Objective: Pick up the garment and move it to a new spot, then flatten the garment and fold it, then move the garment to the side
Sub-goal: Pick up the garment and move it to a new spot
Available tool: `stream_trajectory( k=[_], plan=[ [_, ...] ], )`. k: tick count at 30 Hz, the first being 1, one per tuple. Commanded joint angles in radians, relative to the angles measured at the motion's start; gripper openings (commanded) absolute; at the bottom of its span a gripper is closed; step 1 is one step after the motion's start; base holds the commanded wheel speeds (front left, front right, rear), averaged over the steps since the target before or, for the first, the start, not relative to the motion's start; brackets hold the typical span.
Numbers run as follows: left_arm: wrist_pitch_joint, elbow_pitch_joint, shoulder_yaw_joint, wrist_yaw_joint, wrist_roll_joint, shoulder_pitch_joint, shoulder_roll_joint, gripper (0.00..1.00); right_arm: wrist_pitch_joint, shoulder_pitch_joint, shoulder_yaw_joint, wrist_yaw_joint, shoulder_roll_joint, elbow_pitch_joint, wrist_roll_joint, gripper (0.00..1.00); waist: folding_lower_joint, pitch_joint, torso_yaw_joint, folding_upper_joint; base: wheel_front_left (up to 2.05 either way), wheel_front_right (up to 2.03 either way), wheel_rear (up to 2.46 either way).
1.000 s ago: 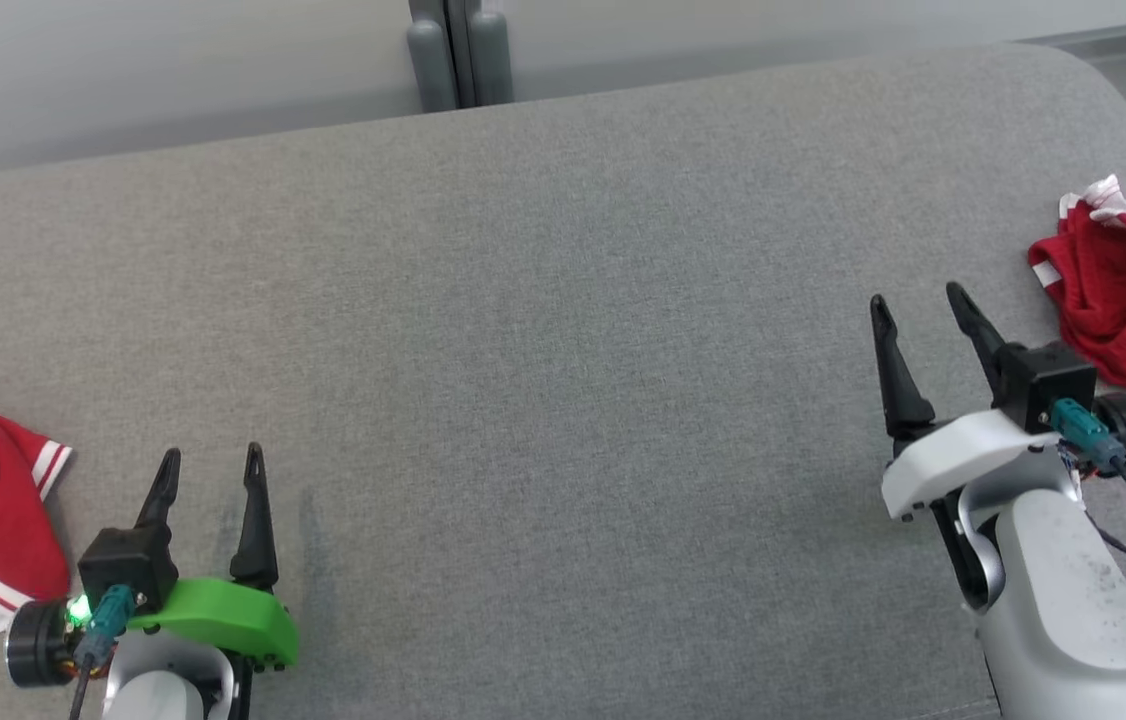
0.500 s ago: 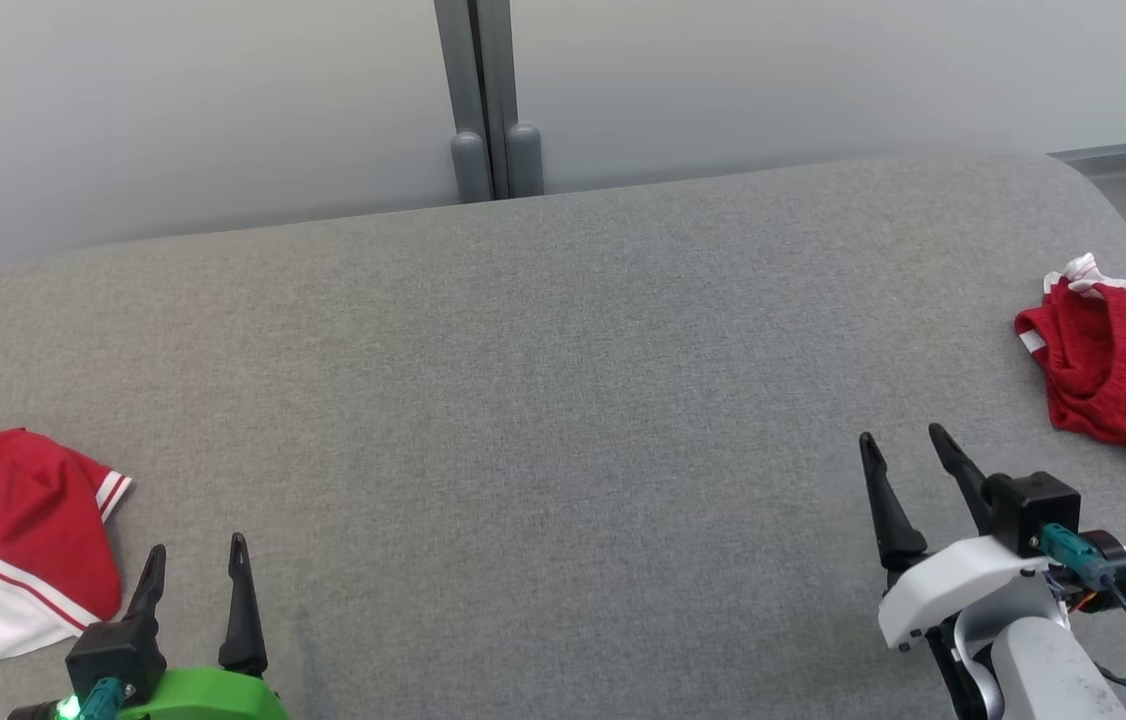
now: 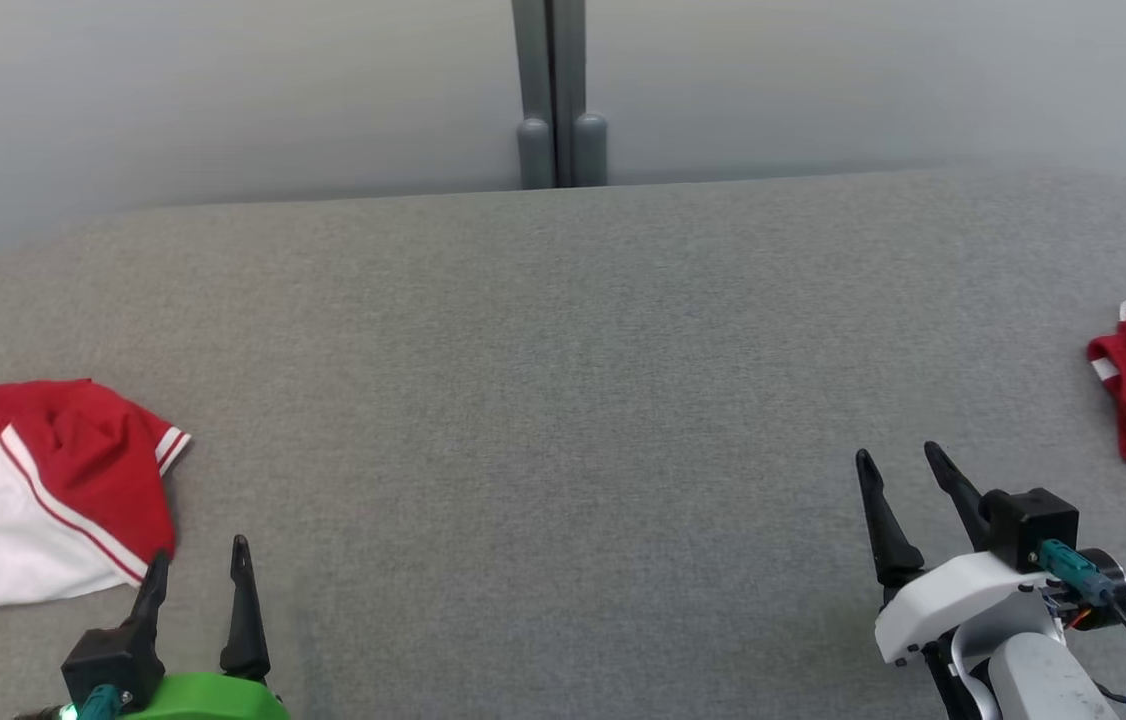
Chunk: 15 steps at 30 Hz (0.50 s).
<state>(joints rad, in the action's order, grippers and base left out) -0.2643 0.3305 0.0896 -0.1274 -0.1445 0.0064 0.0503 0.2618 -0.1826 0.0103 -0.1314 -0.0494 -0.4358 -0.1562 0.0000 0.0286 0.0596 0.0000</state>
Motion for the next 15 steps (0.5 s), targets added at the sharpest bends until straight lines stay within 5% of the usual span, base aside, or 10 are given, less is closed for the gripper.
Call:
stream_trajectory(
  k=[1,15],
  plan=[
    [0.0,0.012,0.002,-0.004,0.007,-0.025,0.003,1.0,0.004,-0.006,0.001,0.002,-0.003,0.003,-0.009,1.0,0.0,0.031,0.075,0.0,0.0,0.0,0.0],
    [0.0,0.096,0.04,-0.001,0.007,-0.032,0.002,1.0,0.004,-0.038,0.061,0.002,-0.004,-0.035,-0.037,1.0,0.0,0.046,0.377,0.0,0.0,0.0,0.0]
  ],
)
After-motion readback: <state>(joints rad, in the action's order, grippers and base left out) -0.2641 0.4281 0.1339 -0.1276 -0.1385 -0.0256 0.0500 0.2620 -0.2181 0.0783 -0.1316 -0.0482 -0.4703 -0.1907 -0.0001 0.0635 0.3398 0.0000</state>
